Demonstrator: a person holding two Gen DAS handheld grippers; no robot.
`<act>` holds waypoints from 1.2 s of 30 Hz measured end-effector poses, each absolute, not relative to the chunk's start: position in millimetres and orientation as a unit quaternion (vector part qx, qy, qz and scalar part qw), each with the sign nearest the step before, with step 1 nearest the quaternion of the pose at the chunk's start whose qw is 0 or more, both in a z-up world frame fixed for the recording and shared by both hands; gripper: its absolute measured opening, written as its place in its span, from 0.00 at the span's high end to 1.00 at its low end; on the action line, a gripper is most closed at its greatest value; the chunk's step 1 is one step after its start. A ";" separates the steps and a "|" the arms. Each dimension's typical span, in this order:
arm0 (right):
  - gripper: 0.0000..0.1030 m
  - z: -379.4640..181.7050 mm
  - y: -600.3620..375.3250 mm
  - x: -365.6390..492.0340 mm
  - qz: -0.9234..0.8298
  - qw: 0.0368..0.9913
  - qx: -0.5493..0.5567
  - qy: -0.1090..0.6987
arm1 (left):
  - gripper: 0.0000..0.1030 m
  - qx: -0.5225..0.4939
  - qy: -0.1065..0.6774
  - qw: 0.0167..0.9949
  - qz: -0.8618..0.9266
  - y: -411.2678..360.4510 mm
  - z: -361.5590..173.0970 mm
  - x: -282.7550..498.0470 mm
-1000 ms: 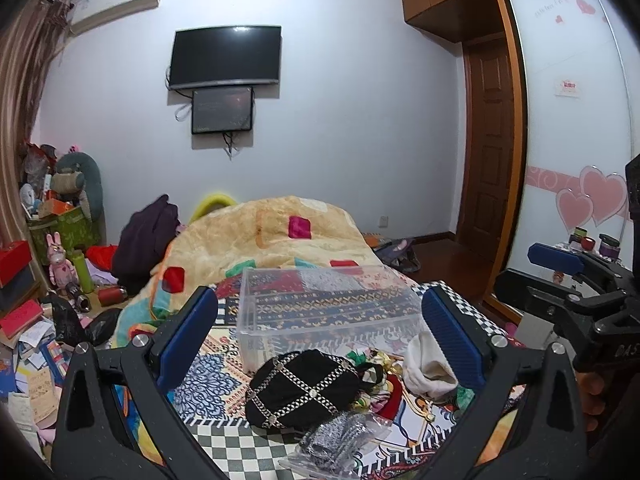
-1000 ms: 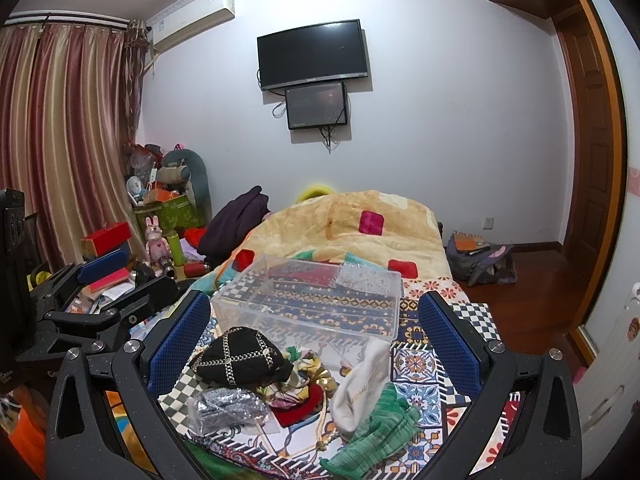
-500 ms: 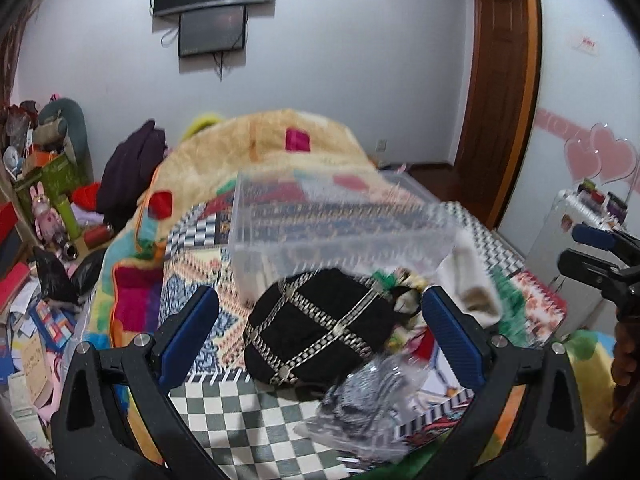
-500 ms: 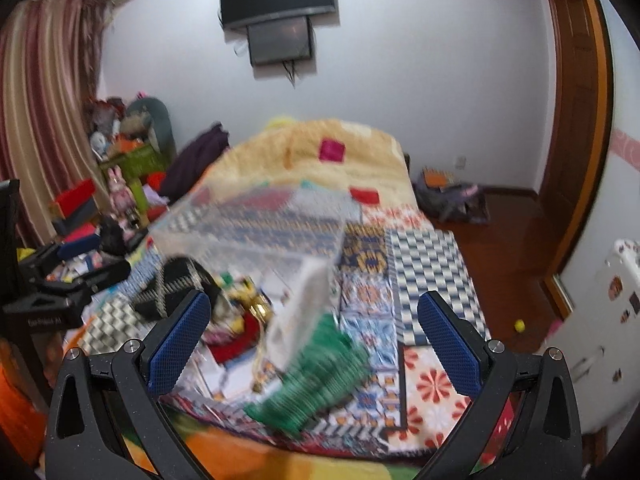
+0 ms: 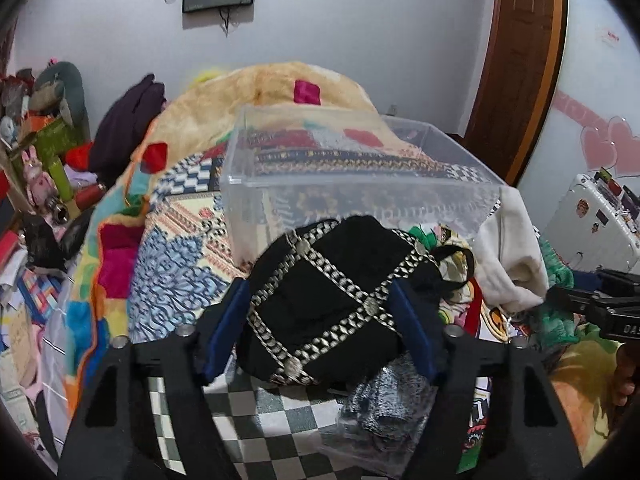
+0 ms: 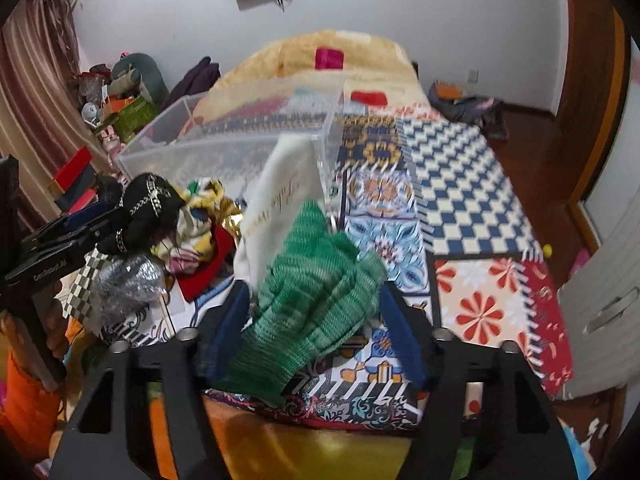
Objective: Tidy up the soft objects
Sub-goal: 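Grasp the green knit glove with the right gripper while the left grasps the black chain-pattern bag, then carry the glove into the clear box and release it while the left lifts the black bag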
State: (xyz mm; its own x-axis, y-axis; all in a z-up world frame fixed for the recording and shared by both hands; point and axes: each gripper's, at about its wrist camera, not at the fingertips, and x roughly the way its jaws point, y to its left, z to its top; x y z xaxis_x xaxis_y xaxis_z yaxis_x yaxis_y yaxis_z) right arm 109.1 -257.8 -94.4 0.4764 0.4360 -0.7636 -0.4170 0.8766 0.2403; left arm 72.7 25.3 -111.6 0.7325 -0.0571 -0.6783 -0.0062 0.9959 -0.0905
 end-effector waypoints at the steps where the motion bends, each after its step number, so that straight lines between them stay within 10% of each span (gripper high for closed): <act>1: 0.53 -95.9 -256.2 109.7 0.250 0.858 0.014 0.448 | 0.40 -0.047 0.367 0.929 -0.019 25.8 -112.4 72.7; 12: 0.86 -83.6 -258.4 104.1 0.261 0.866 0.020 0.426 | 0.92 -0.024 0.356 0.933 -0.040 13.8 -105.3 64.0; 30: 0.87 -26.2 -254.1 109.8 0.270 0.904 0.016 0.332 | 1.00 -0.031 0.282 0.957 -0.052 21.8 -47.6 41.6; 32: 0.87 -23.7 -248.2 112.3 0.276 0.904 0.012 0.326 | 0.94 -0.027 0.303 0.951 -0.061 20.5 -49.7 47.1; 36: 0.87 -23.8 -236.4 116.1 0.288 0.901 0.005 0.326 | 0.38 -0.031 0.335 0.940 -0.051 21.4 -67.8 59.6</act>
